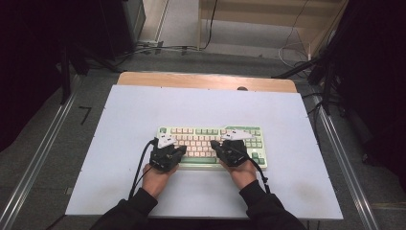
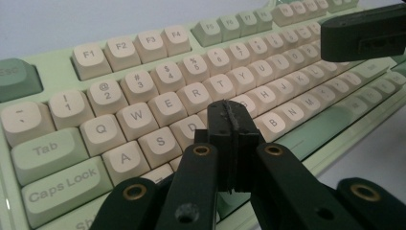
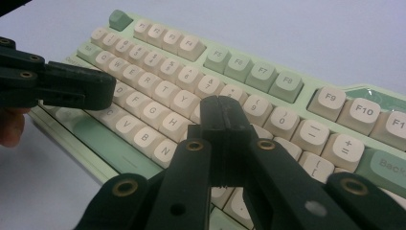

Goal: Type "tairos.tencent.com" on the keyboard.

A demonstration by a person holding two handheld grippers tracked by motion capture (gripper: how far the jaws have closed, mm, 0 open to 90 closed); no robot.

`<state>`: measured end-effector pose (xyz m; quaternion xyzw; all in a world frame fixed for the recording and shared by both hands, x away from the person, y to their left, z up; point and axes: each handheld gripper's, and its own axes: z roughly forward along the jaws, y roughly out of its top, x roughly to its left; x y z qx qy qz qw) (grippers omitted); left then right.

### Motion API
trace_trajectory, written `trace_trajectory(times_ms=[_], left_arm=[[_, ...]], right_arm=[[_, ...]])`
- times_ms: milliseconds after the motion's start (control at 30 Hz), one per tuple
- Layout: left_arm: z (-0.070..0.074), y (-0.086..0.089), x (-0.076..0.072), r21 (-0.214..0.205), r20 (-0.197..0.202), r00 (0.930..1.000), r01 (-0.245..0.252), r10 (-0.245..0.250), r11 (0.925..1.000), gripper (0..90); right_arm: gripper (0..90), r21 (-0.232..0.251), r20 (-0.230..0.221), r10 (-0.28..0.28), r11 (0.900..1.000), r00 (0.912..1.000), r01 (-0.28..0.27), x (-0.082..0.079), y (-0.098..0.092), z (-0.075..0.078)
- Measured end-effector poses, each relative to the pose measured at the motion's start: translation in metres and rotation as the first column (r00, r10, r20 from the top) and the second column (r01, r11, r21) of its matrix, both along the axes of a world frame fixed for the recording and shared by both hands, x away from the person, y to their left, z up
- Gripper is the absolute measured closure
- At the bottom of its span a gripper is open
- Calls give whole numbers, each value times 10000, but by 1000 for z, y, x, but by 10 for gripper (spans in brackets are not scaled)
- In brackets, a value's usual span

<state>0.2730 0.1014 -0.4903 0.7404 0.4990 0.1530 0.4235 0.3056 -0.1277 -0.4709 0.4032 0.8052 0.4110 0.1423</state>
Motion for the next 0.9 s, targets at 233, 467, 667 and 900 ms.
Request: trace_trajectory(times_ms=[233,467,667,900], left_arm=[[-3,-3,-1,109,-62,9999,116,-115,9999,900],[-3,-3,-1,101,10,10000,75,-76,9999,900],[2,3,2,-39,204,9996,-175,176,9998,900],[3,7,9,-99,263,9985,-471,473,9988,900]], right_arm=[[875,-1,-22,-22,10000,10000,22,0,-1,0],[875,-6,-18,-2,10000,10000,2,0,0,-1],[876,8,-33,-5,10000,10000,5,0,0,-1],[875,17,-50,9,10000,10000,-9,-1,1,-1]])
